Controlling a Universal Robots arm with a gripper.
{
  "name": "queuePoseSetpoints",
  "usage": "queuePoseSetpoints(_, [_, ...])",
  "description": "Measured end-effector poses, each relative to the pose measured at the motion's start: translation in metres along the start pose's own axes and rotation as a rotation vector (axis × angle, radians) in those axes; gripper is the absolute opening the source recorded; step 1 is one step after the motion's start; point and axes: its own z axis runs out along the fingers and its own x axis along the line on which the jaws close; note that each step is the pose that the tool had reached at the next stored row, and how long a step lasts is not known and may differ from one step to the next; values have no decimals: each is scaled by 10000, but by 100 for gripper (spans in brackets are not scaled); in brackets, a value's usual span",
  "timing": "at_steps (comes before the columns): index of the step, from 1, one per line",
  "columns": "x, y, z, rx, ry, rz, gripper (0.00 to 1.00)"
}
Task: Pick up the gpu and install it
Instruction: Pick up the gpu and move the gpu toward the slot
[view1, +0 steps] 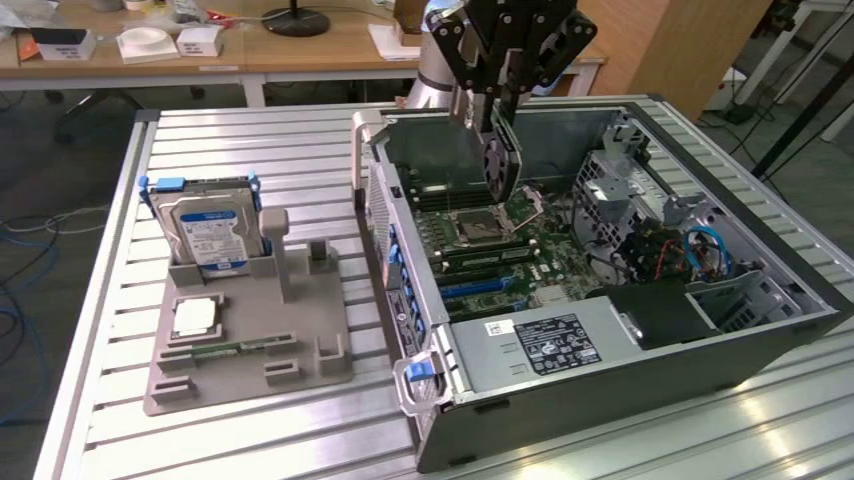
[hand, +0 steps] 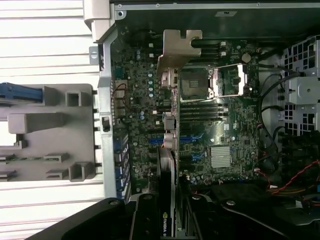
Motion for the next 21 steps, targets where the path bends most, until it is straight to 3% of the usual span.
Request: queuePoseSetpoints(21, [-218, 17, 10, -1, 0, -9, 26])
